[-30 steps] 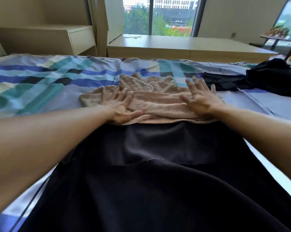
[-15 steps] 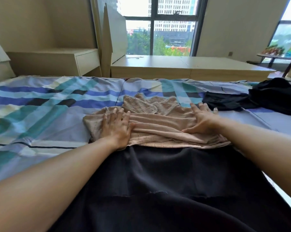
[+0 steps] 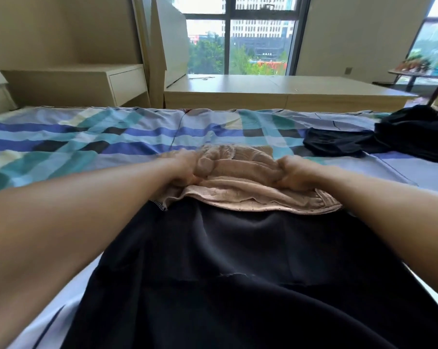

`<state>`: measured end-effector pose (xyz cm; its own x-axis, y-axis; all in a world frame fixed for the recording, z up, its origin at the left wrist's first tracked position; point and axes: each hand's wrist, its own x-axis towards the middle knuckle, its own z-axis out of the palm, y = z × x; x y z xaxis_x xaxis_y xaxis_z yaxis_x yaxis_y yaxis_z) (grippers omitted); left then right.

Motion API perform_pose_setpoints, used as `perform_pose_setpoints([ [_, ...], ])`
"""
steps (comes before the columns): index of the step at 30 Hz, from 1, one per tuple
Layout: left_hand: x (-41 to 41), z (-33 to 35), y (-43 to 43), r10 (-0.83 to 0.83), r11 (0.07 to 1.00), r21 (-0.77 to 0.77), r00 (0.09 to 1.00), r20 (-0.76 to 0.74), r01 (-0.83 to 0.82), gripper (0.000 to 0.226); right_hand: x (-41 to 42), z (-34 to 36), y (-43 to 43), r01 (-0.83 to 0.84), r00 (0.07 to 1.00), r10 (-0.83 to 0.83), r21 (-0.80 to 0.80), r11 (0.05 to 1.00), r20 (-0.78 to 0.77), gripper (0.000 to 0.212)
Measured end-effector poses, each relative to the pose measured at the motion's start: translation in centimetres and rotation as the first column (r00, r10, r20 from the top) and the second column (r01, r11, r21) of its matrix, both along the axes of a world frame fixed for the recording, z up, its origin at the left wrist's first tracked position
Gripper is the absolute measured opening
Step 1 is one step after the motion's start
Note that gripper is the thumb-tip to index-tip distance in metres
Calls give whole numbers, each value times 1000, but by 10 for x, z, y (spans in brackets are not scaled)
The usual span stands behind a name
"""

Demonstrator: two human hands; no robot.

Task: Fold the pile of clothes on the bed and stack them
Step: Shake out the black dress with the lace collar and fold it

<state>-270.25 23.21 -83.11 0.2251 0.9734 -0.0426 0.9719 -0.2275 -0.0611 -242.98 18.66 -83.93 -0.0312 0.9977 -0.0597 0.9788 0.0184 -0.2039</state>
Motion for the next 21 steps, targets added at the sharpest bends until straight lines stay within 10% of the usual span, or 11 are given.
perform_pose_setpoints([
  [4,-8,48,-23,-125,984,107,982,-138,141,25,-13,33,-31,12,979,-55,213,977,197,14],
  [9,-12,192,-29,-13,757,651,997,-73,57,31,-20,158,-39,163,978,-210,689,706,-16,25],
  [21,-56,181,-228,-263,907,377,951,165,186,31,-25,150,-230,-101,993,121,443,891,-16,25],
])
